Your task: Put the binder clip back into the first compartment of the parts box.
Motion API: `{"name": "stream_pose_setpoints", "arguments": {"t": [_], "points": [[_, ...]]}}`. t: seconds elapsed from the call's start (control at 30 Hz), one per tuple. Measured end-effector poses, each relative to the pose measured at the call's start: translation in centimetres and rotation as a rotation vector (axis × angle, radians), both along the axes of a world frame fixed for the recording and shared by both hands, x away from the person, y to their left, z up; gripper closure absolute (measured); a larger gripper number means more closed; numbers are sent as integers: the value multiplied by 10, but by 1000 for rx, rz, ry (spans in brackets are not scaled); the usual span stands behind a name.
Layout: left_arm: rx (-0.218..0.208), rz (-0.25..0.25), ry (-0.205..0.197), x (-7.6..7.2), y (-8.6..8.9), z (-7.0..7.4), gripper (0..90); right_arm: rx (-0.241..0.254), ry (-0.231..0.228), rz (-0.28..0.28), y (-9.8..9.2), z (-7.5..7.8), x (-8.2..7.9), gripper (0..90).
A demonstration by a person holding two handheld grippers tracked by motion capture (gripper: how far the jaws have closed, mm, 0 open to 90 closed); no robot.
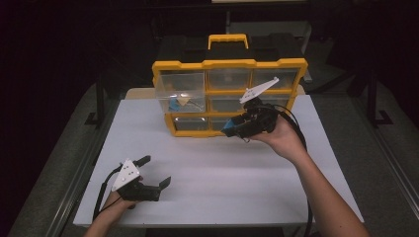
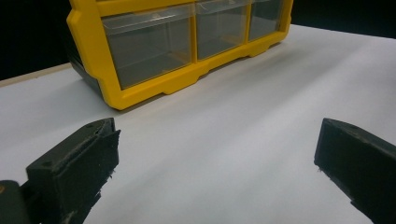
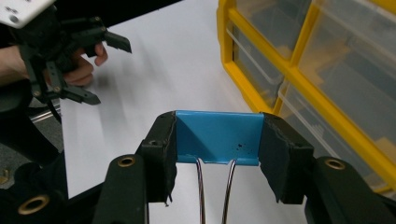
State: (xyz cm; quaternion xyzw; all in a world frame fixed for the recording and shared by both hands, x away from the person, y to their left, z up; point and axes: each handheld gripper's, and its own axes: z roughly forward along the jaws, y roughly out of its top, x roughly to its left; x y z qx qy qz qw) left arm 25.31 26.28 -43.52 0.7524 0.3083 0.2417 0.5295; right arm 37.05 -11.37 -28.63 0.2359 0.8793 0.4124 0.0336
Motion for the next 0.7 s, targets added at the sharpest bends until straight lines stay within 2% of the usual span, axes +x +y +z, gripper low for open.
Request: {"name": "stream_pose_setpoints", "arguments": {"t": [0.1, 0.23, 0.47, 0.63, 0.7], "points": [[-4, 0, 0, 0, 0, 0, 0, 1, -2, -1, 2, 5, 1, 492], [-2, 0, -1, 0, 0, 0, 0, 11, -31, 19, 3, 17, 6, 492], [-8, 0, -6, 0, 0, 0, 0, 41, -6, 10, 9, 37, 9, 492], [-10, 0, -2, 0, 0, 0, 0, 44, -26, 20, 11, 49, 12, 492], [-7, 0, -3, 0, 0, 0, 0, 34, -63, 36, 12, 53, 16, 492]]}}
